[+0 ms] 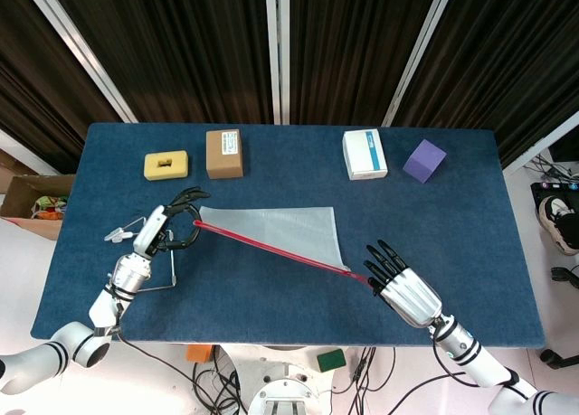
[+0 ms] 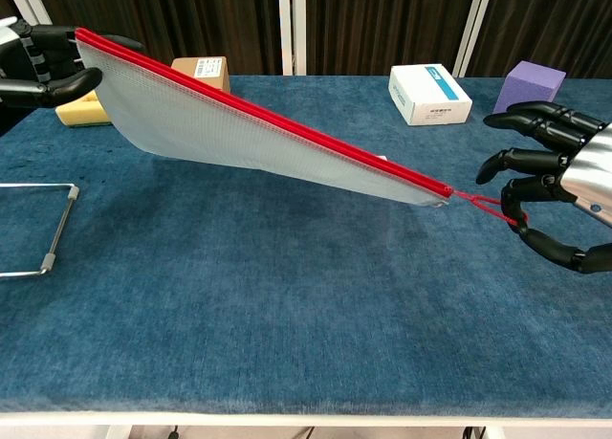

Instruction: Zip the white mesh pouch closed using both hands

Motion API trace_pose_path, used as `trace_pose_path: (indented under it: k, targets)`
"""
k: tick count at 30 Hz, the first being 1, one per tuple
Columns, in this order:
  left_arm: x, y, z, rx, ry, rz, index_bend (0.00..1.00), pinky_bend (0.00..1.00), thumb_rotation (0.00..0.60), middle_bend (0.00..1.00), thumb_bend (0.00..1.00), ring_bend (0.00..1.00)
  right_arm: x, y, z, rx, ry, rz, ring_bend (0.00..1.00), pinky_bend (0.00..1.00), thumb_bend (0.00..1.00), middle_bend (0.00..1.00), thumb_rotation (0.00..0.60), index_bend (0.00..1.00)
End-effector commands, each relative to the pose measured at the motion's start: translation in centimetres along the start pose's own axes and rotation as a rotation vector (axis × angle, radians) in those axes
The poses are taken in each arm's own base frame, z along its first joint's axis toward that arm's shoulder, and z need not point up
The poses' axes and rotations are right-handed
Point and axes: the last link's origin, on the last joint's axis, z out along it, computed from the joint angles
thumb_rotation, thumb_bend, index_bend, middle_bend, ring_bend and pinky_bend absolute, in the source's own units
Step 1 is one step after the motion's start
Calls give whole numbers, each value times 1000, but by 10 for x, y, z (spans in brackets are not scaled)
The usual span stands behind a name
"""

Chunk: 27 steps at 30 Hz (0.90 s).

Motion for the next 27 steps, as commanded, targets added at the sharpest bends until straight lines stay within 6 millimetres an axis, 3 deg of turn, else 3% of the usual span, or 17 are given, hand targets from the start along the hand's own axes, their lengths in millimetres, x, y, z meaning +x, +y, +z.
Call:
trace_pose_path:
  k: [1,3,4,5,6,9,11,15,19,27]
  targets:
    - [0,-1,0,4,1,5,631,136,600,217,524,72,-4,0,-2,-5,-17,6,0,0,436,289,600,695]
    - [0,-1,0,4,0,12,626,136,600,217,523,72,-5,-1,-2,-5,-25,6,0,0,420,272,600,667]
    - [0,-1,0,4,1,25,617,136,600,216,520,72,-5,-1,-1,-9,-29,6,0,0,392,243,600,599]
    - [1,-1,-1,3,2,49,594,136,600,212,512,72,-6,-1,0,-17,-34,9,0,0,357,206,600,506]
    - [1,-1,-1,2,2,102,542,136,600,202,497,72,-6,-1,2,-33,-47,19,0,0,296,152,600,351]
    - [2,-1,-4,2,-9,298,320,136,600,148,444,68,-4,-2,7,-68,-86,50,0,0,133,21,600,17]
    - [2,2,-6,1,-9,420,236,135,600,120,413,63,-1,-3,13,-79,-95,73,0,0,82,1,600,0]
    - [2,6,-15,14,-16,591,168,130,600,86,368,53,5,-1,23,-95,-92,119,0,0,36,0,600,0]
    - [15,14,-30,66,15,820,113,123,600,59,276,32,17,9,27,-130,-71,135,0,0,26,0,600,0]
    - [54,42,-70,173,147,1001,126,121,600,63,207,32,49,49,2,-295,-39,131,0,0,68,13,600,0]
